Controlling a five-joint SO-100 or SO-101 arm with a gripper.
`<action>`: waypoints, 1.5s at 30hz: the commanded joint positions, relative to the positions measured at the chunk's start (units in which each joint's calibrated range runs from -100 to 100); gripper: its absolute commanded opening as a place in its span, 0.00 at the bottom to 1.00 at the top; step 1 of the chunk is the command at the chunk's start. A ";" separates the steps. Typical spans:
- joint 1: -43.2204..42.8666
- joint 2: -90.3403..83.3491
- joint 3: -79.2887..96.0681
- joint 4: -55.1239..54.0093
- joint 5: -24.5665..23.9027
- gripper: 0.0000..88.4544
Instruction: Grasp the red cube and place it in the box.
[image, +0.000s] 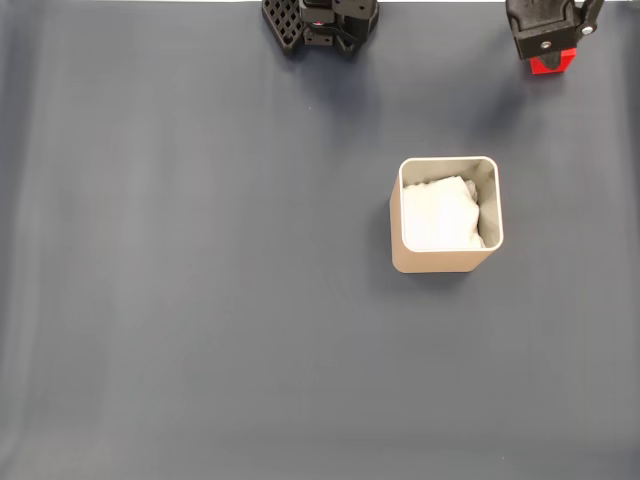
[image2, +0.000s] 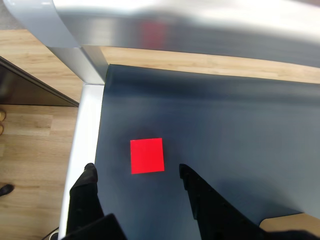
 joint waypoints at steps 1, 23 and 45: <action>1.48 -0.66 -1.23 -1.32 0.20 0.46; -1.43 2.11 -0.50 -3.78 -1.61 0.46; -0.86 6.70 3.70 -11.33 -1.61 0.46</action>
